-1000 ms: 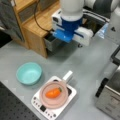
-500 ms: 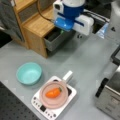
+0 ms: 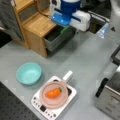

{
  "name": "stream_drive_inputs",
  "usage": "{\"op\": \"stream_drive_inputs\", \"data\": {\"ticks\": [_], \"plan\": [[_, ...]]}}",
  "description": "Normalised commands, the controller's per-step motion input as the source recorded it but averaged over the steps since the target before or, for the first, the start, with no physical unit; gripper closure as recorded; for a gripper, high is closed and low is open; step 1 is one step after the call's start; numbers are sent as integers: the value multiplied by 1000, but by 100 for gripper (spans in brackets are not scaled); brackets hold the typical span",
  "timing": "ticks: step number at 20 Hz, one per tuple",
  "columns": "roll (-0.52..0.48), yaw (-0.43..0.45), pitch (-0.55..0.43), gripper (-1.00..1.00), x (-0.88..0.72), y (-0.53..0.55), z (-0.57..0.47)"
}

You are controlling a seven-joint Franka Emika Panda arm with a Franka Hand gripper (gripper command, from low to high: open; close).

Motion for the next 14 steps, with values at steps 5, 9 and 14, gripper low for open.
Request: {"op": "stream_drive_inputs", "data": {"ticks": [5,9,14], "plan": [[-28,59,-64,-100,-72,-64,-182],[-50,26,-86,-100,-151,43,-162],[-51,-13,-138,-100,-207,77,-217]]}}
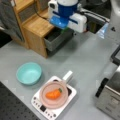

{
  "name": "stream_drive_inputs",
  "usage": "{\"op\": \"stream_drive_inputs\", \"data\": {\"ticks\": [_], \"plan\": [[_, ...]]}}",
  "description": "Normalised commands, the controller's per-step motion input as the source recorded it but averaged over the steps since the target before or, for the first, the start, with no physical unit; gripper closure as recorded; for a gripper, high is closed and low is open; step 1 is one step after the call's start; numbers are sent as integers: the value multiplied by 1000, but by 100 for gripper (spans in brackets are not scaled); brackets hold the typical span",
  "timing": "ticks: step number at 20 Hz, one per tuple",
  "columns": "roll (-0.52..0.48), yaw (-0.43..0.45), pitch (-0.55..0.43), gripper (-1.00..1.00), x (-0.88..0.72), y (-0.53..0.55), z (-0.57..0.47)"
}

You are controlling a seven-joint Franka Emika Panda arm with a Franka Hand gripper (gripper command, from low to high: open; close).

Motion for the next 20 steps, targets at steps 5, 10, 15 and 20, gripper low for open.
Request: {"op": "stream_drive_inputs", "data": {"ticks": [5,10,15,20], "plan": [[-45,-38,-177,-100,-241,92,-281],[-31,-61,-199,-100,-251,71,-244],[-26,-102,-196,-100,-247,106,-156],[-25,-154,-196,-100,-240,270,-114]]}}
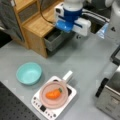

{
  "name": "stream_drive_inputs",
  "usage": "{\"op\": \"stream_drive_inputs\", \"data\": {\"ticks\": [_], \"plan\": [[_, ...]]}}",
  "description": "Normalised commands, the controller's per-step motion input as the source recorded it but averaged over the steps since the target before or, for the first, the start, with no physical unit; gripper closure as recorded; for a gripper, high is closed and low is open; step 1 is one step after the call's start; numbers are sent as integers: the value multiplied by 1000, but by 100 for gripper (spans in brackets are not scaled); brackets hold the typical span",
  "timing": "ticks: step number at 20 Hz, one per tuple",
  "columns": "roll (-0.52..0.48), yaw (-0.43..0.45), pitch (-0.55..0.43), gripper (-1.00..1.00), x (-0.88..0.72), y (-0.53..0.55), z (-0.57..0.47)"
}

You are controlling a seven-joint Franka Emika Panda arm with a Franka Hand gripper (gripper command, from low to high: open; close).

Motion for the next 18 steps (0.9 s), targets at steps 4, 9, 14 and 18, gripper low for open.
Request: {"op": "stream_drive_inputs", "data": {"ticks": [4,9,14,18], "plan": [[-23,-185,-180,-100,-234,491,-108],[-9,-159,-168,-100,-126,504,-113],[16,-116,-159,-100,19,308,-101],[50,-100,-134,-100,50,199,-84]]}}
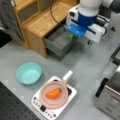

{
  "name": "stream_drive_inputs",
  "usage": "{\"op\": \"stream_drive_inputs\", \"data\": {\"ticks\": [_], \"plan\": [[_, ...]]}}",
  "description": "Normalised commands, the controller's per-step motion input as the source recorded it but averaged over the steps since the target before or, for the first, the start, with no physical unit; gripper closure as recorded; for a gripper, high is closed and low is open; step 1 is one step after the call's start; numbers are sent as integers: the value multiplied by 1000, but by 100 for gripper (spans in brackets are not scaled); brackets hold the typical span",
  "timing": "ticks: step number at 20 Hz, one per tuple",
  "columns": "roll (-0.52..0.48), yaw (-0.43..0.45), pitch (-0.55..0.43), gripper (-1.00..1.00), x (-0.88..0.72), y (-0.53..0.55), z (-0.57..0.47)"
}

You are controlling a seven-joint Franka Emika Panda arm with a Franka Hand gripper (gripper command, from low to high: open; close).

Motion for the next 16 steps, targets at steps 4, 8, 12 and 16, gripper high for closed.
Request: {"op": "stream_drive_inputs", "data": {"ticks": [4,8,12,16], "plan": [[69,-99,-112,-100,58,147,-82],[84,-84,-90,-100,53,87,-77],[79,-55,-59,-100,35,7,-42],[75,-7,-21,-100,20,-134,39]]}}
